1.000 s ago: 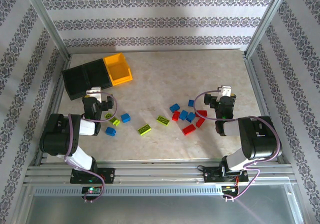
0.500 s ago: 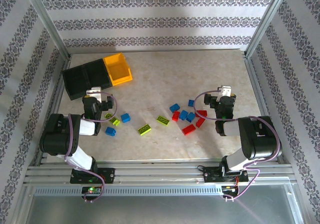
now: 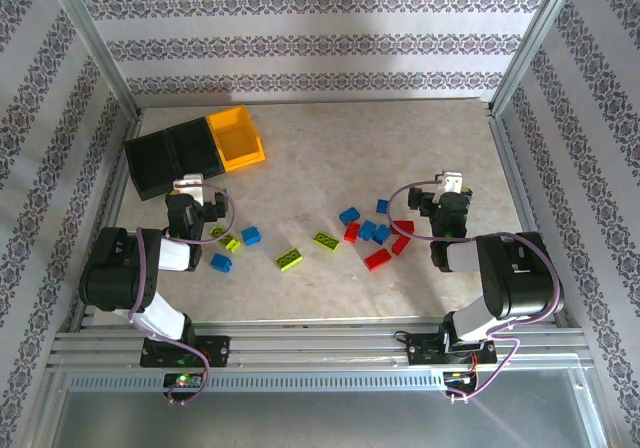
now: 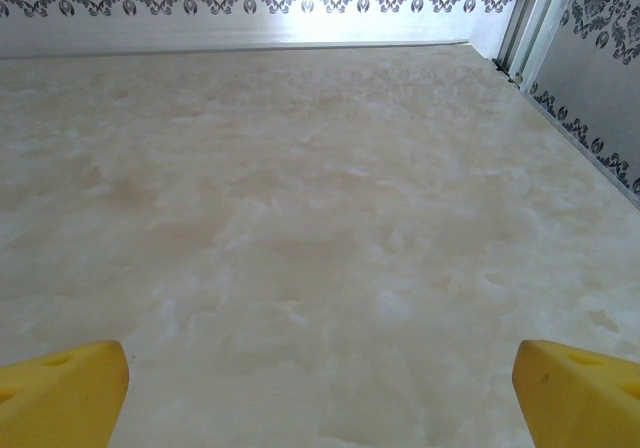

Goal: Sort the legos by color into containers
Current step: Move the container to the top-center of the table.

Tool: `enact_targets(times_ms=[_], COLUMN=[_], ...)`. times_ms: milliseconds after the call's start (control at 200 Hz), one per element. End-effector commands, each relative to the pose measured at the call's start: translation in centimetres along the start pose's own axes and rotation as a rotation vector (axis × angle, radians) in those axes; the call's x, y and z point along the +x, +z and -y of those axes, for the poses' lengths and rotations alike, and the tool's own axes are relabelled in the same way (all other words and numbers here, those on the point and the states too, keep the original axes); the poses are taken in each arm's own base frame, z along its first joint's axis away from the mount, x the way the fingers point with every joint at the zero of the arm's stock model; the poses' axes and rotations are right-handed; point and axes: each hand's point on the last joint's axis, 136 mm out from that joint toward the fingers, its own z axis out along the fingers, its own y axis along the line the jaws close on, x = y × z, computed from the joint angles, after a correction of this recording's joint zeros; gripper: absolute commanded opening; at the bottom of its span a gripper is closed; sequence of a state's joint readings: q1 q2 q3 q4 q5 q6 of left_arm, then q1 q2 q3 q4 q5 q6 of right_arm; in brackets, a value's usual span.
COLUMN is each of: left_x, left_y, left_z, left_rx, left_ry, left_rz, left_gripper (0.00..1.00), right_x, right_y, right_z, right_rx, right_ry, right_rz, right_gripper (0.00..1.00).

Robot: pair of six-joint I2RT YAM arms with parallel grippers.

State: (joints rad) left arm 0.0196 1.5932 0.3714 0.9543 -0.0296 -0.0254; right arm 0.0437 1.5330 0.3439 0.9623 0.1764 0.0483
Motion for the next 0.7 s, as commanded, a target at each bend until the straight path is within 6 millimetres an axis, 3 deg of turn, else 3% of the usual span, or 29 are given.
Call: enact_targets(times_ms=[0,205,225,270,450,695], left_x=[-0.6,-1.3,-1.5,-1.8,-4.5,-9.1], left_y=[0.1,-0.5,-0.7,-0.9,-2.7,-4.9], left_z=[1.2,0.8,0.8,0.7,0.1,-1.3], left_rx=[0.051,0.036,0.036,0.032,0.003,-0.068], left_ry=[0.023,0.011,0.011,0.012,0.0,-0.09], left_rz=[0.014,0.042,0.045,0.047,0.063,0.102], left_gripper=[0.99,0.99,0.99,0.99,0.99,0.99], right_x=[-0.3,-0.1,-1.4,-1.6,-2.8,-4.5], right_y=[-0.1,-0.2,0.2,0.2,-0.7,-2.7], right_z=[0.1,-0.4,-0.6,-0.5,-0.2,-1.6], right_rx=[0.008,-0.024,-0.026,-0.018,0.041,0.082], right_ry=[0.003,-0.01,-0.006,-0.008,-0.031,-0.097], right_rz=[0.018,0.007,0.033,0.034,0.053,0.033], right_gripper=[0.98,0.98,0.98,0.98,0.98,0.98])
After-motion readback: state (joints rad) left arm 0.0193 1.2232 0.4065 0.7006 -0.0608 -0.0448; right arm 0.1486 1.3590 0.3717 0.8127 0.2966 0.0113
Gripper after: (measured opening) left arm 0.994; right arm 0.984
